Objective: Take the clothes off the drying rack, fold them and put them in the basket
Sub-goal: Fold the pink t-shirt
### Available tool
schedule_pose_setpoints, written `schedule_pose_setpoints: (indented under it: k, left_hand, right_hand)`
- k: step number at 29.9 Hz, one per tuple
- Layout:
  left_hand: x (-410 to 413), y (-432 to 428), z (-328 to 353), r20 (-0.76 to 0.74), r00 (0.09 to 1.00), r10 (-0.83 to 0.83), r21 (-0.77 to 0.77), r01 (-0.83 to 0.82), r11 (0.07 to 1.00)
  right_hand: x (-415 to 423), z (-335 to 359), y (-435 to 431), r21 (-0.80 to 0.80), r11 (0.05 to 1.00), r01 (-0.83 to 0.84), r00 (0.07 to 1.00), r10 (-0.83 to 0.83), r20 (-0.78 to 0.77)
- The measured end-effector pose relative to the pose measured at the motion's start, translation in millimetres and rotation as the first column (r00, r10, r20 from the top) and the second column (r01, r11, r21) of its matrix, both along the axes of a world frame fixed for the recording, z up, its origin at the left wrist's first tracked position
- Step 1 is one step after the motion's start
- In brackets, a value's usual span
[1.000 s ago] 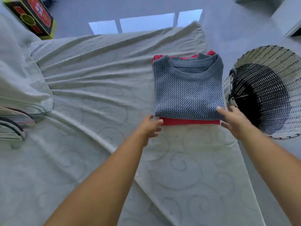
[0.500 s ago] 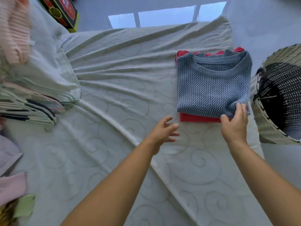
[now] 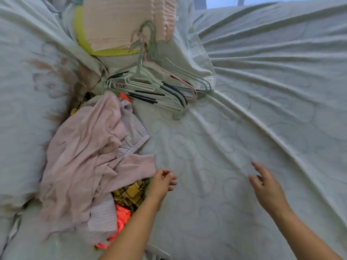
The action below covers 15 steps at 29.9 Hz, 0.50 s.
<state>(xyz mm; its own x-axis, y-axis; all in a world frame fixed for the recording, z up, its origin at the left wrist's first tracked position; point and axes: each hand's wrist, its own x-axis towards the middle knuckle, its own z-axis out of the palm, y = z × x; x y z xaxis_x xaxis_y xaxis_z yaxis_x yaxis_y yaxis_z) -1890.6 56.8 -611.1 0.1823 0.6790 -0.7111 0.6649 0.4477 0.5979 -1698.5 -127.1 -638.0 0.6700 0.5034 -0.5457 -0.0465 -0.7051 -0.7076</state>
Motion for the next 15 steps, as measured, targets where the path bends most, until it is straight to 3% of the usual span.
schedule_pose_setpoints:
  k: [4,7,9,11,13,15]
  left_hand:
    - [-78,95,8,-0.221,0.964,-0.149,0.322,0.217,0.922]
    - [-139,176,25,-0.541,0.840,-0.028,0.511,0.356,0.782]
    - [-174,218,34,-0.704,0.710,0.008,0.440,0.427,0.790]
    - [-204,245,35,-0.759,0.644,-0.100,0.301,0.482,0.823]
    - [-223,265,29,-0.754,0.617,-0.224,0.240,0.577,0.781]
    - [-228,280,27,-0.714,0.668,-0.211,0.319,0.578,0.751]
  right_hand:
    - [-80,-8,62,0.004,0.997,0.074,0.992,-0.073,-0.101]
    - [-139,-9,112,0.001,0.997,0.077,0.985,-0.076,-0.158]
    - [-168,-3,135,-0.003,0.996,0.085,0.972,-0.084,-0.220]
    - [-188,4,152,0.008,0.996,0.083,0.964,-0.079,-0.252]
    - [-197,8,161,0.021,0.996,0.091,0.959,-0.082,-0.273]
    - [-198,12,163,0.018,0.993,0.118,0.946,-0.106,-0.308]
